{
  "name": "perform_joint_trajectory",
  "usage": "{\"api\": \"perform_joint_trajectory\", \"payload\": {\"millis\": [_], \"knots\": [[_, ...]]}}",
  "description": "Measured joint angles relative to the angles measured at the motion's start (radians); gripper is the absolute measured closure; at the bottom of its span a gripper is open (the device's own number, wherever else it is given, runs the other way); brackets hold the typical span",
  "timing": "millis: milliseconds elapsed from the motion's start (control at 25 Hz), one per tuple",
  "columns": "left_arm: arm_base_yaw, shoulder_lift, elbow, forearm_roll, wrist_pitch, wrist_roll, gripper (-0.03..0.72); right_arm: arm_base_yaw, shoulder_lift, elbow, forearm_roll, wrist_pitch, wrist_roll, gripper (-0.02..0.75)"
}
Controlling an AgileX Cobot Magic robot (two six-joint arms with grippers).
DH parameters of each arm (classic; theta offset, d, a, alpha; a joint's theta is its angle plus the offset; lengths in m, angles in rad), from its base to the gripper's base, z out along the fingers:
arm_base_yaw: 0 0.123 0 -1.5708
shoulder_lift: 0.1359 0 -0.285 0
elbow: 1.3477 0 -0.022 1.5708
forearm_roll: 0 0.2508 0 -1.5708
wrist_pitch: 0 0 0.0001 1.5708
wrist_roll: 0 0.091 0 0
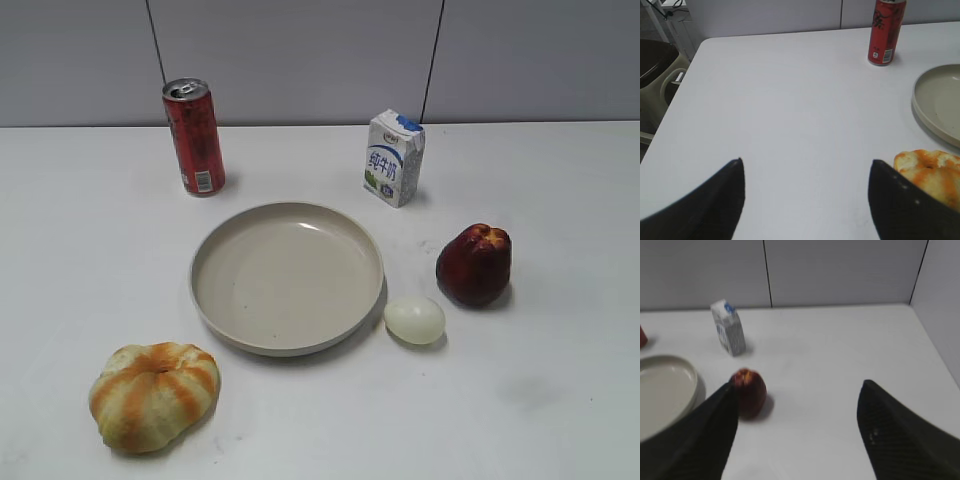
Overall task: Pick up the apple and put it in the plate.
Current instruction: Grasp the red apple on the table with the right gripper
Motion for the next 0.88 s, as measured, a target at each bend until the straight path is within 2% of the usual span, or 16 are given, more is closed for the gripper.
{"api": "perform_joint_trajectory", "payload": {"millis": [160,280,480,720,880], "knots": [[0.0,0.0,0.0,0.0,0.0,0.0,0.104,0.0,0.179,0.006,-0.004,-0.231,-0.013,0.088],[0.0,0.0,0.0,0.0,0.0,0.0,0.104,0.0,0.375,-0.043,0.034,-0.253,-0.064,0.057],[0.0,0.0,0.0,0.0,0.0,0.0,0.104,0.008,0.733,-0.243,0.183,-0.126,-0.189,0.05],[0.0,0.0,0.0,0.0,0.0,0.0,0.104,0.086,1.164,-0.483,0.204,0.08,-0.224,0.052],[0.0,0.0,0.0,0.0,0.0,0.0,0.104,0.162,1.369,-0.59,0.199,0.123,-0.228,0.056]]}}
